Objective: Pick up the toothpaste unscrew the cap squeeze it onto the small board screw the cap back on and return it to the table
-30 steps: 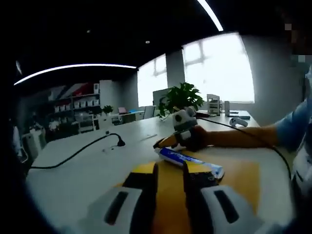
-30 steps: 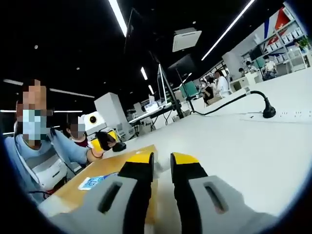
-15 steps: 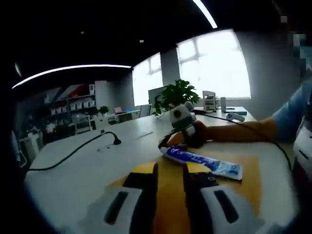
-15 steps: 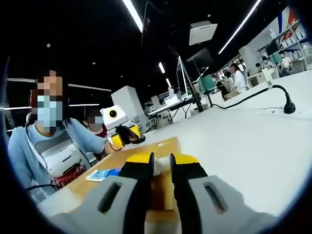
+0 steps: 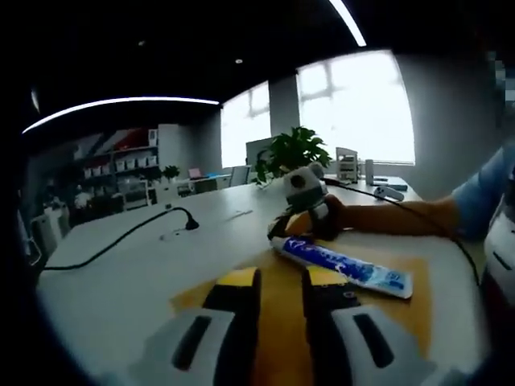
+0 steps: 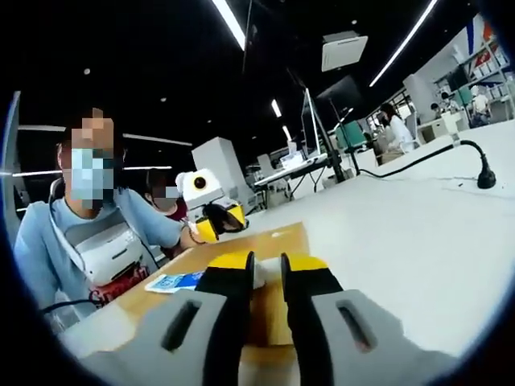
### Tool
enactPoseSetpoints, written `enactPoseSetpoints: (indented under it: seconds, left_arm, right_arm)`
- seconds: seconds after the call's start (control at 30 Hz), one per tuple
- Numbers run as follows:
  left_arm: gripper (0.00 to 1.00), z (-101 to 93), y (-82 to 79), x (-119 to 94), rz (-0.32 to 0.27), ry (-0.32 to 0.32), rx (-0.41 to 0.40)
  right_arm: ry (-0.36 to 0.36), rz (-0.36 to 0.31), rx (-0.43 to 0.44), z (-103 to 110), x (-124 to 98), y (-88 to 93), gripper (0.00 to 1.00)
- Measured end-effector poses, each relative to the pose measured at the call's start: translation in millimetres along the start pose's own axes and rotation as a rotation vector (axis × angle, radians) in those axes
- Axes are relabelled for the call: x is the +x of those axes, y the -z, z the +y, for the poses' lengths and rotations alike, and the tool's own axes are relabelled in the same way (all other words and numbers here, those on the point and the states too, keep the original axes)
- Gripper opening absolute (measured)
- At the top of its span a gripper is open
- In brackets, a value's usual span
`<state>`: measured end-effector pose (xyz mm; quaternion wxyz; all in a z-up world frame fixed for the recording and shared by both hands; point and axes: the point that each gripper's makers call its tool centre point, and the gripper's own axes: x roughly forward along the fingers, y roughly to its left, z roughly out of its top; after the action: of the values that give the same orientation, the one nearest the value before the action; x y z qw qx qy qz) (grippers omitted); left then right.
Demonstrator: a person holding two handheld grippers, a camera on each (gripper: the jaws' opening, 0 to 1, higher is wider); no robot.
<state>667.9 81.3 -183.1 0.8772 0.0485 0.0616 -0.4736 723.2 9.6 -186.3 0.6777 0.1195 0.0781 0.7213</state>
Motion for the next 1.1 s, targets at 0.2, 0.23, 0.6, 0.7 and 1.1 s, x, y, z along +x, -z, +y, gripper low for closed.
enactPoseSetpoints:
  seconds: [0.2,0.23,0.6,0.7,1.1]
  left_arm:
    - [0.20,4.1,-10.2,-5.7,-0.027,-0.020,-0.021]
    - [0.20,6.0,-12.5,-7.6,-0.040,-0.024,-0.038]
    - [0.19,27.8,-30.2,-24.5,-0.109,-0.078,-0.114]
    - [0.19,45.6,-34.4,-29.0,-0.127,-0.170,-0.093]
    - [0.25,65.3,-50.6,-44.8,-0.267,-0.230,-0.290]
  right_arm:
    - [0.236,-0.201,-0.080,-20.6,-24.8,-32.5,0.15]
    - [0.322,-0.192,-0.117,-27.8,-29.9,-32.2,0.16]
    - [0.784,0.047,-0.332,19.2,-75.3,-4.6,0.16]
    - [0.919,0.055,-0.297,30.0,-91.7,-11.2,0.16]
    - [1.080,0.028,-0.191,43.4,-92.2,-17.7,0.19]
